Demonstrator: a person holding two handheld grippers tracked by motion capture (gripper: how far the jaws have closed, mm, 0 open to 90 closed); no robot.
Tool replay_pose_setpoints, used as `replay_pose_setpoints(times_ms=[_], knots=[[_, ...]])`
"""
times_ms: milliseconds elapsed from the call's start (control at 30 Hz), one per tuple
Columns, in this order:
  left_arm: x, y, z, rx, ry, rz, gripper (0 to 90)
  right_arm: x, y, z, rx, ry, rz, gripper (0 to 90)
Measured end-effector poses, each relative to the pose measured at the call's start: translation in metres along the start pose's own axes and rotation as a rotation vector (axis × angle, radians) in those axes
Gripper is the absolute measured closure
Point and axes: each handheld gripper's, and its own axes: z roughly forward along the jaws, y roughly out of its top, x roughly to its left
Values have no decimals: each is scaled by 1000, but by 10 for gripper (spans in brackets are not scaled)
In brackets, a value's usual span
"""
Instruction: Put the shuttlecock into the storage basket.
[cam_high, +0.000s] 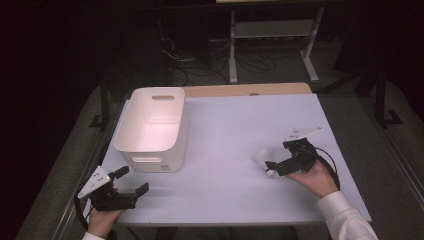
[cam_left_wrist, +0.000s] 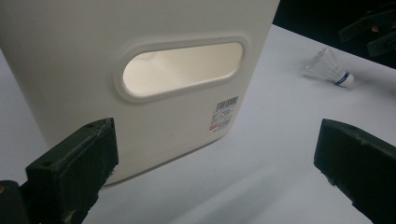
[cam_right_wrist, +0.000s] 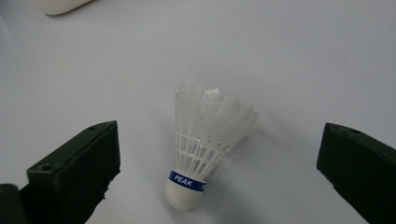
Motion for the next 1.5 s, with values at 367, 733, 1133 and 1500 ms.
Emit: replay_pose_setpoints(times_ms=[367, 733, 1133, 1500], knots=[[0, 0, 0, 5, -3, 10, 0, -1, 1, 8, 51, 11, 24, 0], [0, 0, 0, 9, -9, 12, 0, 0, 1, 20, 113, 10, 33, 0], [-1, 0, 1, 9, -14, 9, 0, 1, 1, 32, 201, -9, 101, 62], [-1, 0, 1, 18, -13, 17, 0, 2, 2, 33, 251, -16, 161, 268]])
